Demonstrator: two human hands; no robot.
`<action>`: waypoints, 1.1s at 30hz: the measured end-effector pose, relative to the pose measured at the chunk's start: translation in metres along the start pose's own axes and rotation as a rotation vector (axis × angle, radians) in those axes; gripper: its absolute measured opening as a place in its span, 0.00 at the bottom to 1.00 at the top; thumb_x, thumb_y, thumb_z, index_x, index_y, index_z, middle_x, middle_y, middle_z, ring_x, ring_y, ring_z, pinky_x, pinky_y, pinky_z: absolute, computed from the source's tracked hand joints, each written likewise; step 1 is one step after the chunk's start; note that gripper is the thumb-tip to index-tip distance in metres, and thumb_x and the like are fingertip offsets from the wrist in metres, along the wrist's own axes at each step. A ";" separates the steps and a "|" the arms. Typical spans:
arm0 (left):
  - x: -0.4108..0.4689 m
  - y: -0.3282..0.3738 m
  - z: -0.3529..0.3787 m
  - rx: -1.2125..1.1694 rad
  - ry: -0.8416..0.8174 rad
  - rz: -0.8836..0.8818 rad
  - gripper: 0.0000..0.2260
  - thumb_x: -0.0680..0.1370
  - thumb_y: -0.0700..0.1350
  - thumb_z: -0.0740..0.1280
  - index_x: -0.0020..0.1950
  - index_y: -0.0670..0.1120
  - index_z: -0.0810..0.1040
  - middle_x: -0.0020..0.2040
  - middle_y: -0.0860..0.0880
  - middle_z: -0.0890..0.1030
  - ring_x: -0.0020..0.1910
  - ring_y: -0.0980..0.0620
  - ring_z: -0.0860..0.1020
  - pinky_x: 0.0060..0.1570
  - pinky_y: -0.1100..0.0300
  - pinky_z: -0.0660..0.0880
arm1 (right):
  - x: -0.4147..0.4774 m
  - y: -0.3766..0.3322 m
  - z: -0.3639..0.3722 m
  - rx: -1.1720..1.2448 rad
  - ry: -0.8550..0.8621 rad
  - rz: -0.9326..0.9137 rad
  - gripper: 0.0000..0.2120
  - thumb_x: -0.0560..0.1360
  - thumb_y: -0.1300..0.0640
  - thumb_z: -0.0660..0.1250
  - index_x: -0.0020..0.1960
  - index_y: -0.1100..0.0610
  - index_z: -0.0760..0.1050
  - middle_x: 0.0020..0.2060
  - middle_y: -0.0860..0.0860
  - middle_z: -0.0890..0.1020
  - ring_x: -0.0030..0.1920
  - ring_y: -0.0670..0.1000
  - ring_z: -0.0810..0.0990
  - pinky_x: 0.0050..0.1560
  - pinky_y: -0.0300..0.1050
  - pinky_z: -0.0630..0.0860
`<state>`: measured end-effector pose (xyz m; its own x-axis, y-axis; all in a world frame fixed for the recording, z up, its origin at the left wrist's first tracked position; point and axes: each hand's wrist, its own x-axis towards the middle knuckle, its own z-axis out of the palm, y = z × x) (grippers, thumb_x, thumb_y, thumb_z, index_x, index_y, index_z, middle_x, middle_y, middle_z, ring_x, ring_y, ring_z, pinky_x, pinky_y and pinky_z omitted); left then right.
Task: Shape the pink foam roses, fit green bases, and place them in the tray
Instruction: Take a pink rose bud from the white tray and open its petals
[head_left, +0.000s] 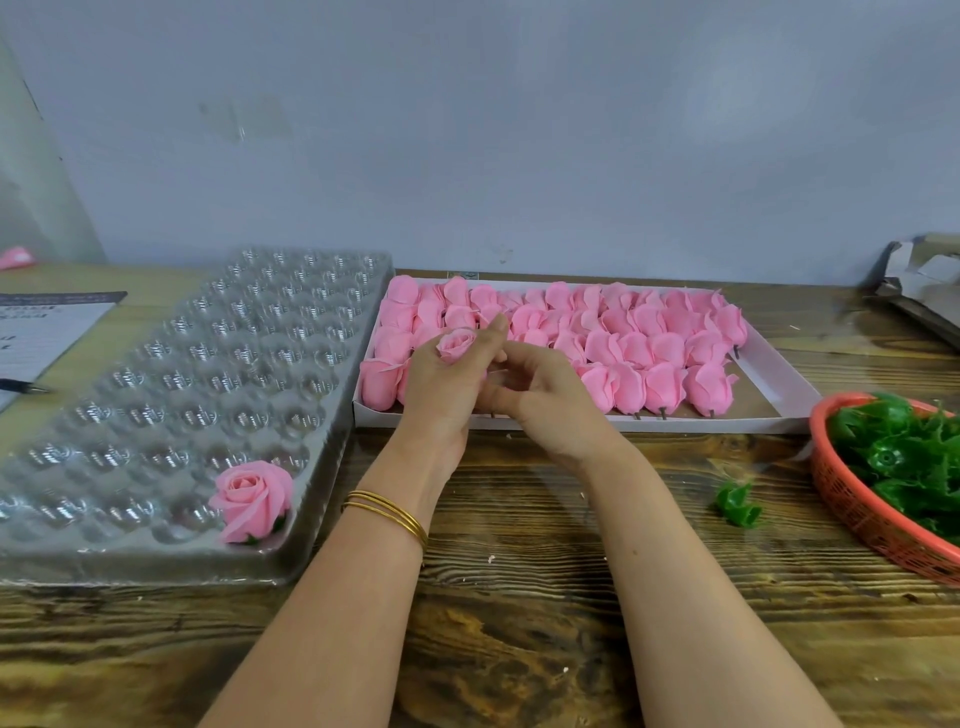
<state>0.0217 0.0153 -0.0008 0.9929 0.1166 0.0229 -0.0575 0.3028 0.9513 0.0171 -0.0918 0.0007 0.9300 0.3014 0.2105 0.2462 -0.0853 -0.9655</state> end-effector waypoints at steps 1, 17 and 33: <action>0.000 0.000 0.000 0.006 0.006 0.001 0.09 0.73 0.52 0.75 0.35 0.50 0.85 0.41 0.48 0.85 0.48 0.48 0.84 0.57 0.42 0.79 | 0.000 0.000 0.000 0.005 -0.014 0.004 0.13 0.76 0.70 0.66 0.54 0.55 0.79 0.51 0.71 0.78 0.53 0.68 0.79 0.60 0.58 0.78; 0.001 0.000 0.001 -0.010 0.047 -0.015 0.16 0.75 0.55 0.72 0.33 0.48 0.79 0.38 0.48 0.83 0.50 0.45 0.83 0.60 0.40 0.76 | 0.000 -0.003 0.000 -0.067 0.111 0.030 0.14 0.69 0.74 0.71 0.49 0.59 0.79 0.44 0.51 0.82 0.45 0.52 0.85 0.51 0.41 0.81; 0.001 0.004 -0.001 -0.074 0.061 -0.005 0.22 0.77 0.52 0.70 0.23 0.51 0.76 0.38 0.55 0.83 0.47 0.53 0.82 0.51 0.48 0.78 | 0.000 -0.001 0.002 -0.194 0.185 0.017 0.14 0.69 0.67 0.76 0.43 0.50 0.77 0.36 0.47 0.82 0.38 0.48 0.82 0.47 0.45 0.81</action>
<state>0.0224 0.0180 0.0026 0.9851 0.1718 -0.0030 -0.0621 0.3722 0.9261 0.0164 -0.0899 0.0013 0.9641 0.1208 0.2364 0.2613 -0.2751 -0.9252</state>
